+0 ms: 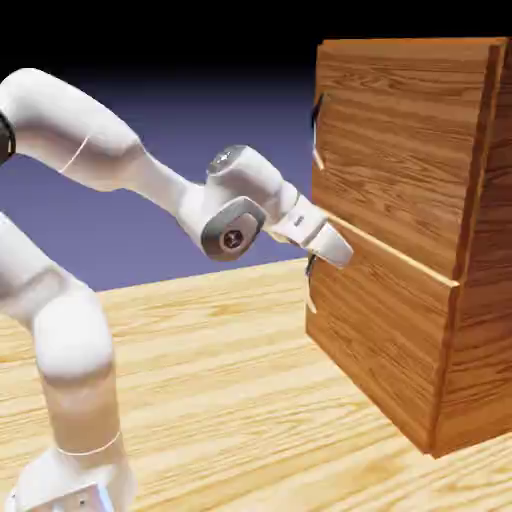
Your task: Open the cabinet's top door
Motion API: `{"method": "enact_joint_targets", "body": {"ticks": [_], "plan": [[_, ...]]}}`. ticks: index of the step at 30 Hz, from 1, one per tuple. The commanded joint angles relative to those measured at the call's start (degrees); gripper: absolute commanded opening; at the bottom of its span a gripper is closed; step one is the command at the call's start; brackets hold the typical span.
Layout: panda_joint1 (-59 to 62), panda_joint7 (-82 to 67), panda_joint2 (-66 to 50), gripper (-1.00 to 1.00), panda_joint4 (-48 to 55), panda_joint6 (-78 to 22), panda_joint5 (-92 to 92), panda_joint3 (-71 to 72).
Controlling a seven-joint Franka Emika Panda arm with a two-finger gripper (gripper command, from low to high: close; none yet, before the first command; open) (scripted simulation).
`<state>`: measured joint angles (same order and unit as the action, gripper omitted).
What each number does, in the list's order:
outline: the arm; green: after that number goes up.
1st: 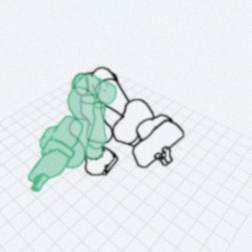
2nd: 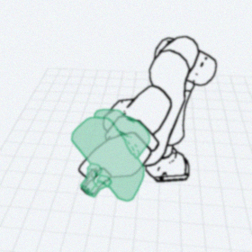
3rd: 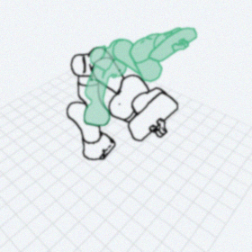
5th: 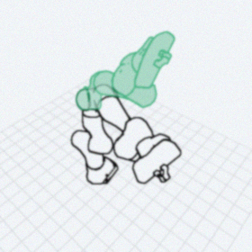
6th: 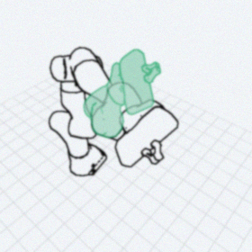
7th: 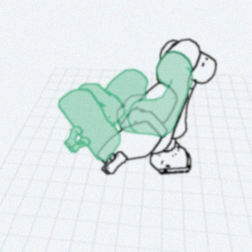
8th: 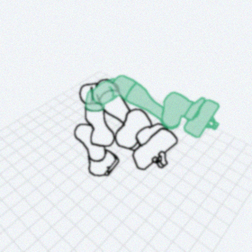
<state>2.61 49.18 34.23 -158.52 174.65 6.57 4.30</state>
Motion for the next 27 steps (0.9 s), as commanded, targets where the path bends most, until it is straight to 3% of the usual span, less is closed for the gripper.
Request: {"method": "enact_joint_targets", "body": {"ticks": [1, 27], "plan": [[1.22, 2.5, 0.58, 0.0, 0.92, 0.24, 2.44, 1.6], [32.98, 67.29, 15.73, 0.0, 24.84, 6.41, 65.8, 43.05]]}}
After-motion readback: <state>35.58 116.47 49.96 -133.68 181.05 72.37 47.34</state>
